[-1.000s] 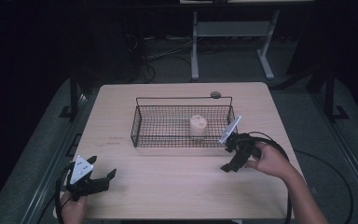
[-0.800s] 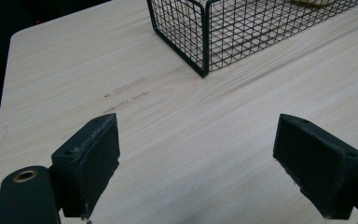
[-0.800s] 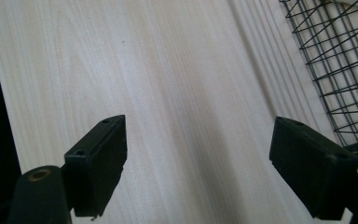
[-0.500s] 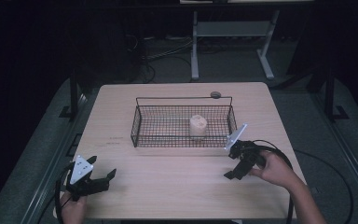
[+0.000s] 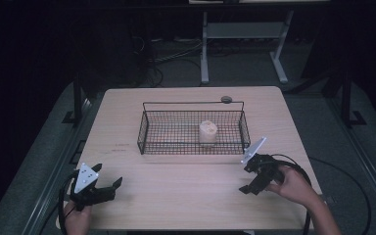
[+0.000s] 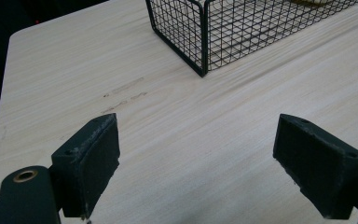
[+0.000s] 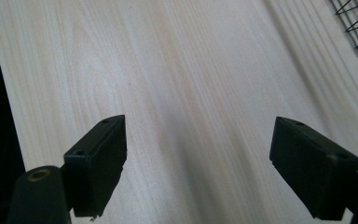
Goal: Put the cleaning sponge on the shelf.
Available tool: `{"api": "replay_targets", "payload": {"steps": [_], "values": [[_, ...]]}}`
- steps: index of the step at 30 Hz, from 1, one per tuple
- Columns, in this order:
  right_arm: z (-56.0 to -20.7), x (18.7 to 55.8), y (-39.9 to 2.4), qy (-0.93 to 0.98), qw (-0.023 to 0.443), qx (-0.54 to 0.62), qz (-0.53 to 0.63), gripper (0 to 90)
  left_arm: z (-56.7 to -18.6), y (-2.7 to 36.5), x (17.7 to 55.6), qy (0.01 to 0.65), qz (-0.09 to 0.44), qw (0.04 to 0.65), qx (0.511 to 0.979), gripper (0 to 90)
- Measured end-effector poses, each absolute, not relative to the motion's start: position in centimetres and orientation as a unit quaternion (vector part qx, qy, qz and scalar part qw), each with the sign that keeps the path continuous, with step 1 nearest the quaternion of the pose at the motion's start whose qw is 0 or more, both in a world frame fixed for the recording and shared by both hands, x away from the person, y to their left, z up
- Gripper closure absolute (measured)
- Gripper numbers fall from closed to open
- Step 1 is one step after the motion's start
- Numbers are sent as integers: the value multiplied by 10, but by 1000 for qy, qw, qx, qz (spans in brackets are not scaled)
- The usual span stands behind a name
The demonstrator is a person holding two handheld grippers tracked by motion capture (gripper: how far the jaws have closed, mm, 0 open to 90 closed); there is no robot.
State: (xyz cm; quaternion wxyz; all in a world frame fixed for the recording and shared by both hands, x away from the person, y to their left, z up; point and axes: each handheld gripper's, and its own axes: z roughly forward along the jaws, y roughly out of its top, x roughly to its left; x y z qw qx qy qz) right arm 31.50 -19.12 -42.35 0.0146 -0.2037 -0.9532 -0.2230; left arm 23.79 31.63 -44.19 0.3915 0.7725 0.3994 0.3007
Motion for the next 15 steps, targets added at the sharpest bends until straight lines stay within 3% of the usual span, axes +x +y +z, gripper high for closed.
{"api": "replay_targets", "payload": {"steps": [15], "values": [[-433,300,-202,-948,13,-216,-233,182,-442,315,238,399,300,391,773,137]]}}
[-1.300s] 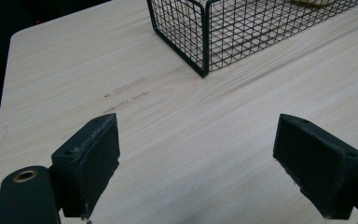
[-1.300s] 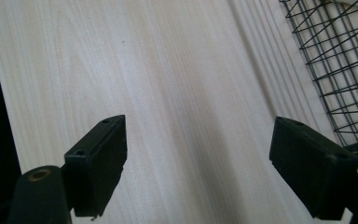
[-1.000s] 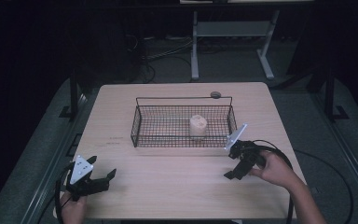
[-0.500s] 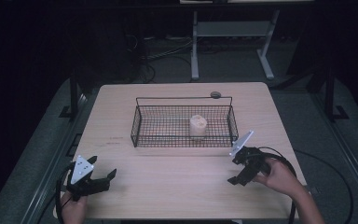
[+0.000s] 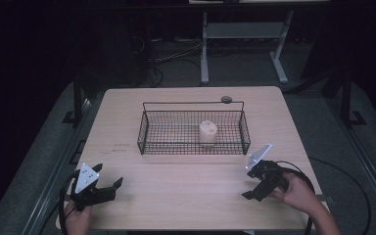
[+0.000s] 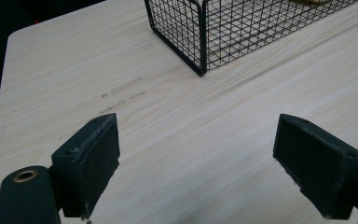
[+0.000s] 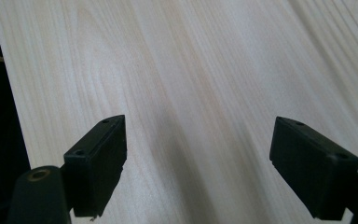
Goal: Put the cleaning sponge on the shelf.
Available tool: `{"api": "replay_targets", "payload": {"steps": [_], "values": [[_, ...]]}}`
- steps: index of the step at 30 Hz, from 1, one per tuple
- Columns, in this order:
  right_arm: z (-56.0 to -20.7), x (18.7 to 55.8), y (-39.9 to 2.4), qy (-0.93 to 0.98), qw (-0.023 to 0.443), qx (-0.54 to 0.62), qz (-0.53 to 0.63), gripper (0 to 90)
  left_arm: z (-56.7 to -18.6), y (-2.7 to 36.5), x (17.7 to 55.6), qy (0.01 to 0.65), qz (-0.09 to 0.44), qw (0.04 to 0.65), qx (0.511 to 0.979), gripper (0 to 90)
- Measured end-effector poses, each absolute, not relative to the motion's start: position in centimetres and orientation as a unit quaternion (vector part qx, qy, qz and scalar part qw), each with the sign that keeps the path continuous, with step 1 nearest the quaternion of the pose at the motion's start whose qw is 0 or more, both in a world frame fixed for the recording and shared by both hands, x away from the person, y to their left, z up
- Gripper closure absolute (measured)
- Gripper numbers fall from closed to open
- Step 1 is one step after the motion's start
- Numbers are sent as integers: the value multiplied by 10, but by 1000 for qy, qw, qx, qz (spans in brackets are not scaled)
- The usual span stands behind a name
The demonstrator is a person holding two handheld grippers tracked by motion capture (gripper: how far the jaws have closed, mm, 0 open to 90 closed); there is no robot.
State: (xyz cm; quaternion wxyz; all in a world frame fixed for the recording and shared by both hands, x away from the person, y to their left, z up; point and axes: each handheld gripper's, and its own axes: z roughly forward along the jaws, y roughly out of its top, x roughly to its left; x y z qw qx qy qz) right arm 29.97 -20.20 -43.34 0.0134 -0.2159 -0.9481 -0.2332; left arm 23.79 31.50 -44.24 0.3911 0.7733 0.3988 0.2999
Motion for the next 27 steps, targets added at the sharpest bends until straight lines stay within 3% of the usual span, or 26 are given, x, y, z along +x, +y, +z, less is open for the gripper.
{"api": "replay_targets", "payload": {"steps": [27], "values": [[-440,273,-220,-939,-2,-229,-258,183,-444,309,241,393,297,390,777,137]]}}
